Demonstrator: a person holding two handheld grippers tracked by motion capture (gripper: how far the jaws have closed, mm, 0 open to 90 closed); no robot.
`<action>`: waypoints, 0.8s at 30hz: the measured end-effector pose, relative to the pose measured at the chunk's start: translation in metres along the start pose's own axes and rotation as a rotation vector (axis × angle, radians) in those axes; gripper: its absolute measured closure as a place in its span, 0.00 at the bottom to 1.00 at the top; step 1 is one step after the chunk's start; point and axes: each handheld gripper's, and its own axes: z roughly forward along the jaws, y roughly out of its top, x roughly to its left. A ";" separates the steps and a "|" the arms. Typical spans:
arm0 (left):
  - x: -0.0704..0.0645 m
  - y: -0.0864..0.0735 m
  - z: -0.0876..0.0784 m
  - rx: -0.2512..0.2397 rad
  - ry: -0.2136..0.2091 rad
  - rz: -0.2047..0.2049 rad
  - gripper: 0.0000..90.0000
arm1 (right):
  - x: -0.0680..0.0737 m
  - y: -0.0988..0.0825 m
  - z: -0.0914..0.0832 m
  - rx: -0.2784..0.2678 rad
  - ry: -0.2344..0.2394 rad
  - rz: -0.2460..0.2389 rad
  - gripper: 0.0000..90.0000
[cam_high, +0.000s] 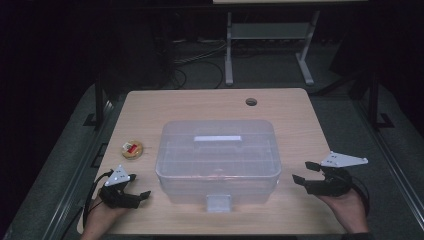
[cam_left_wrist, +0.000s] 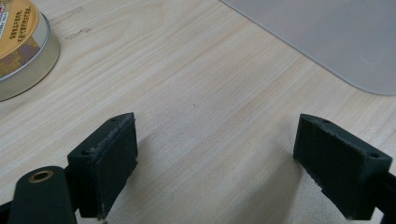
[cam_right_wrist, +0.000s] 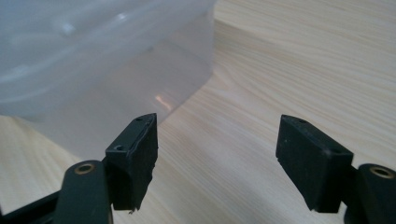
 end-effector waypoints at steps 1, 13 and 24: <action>0.000 0.000 0.000 -0.002 -0.001 -0.002 0.14 | 0.000 0.004 -0.003 -0.011 0.003 -0.008 0.34; 0.000 0.000 0.000 -0.002 0.000 -0.005 0.14 | 0.000 0.028 -0.019 -0.079 0.035 -0.038 0.33; 0.000 0.000 0.000 0.000 -0.001 -0.003 0.14 | -0.001 0.043 -0.027 -0.110 0.049 -0.048 0.32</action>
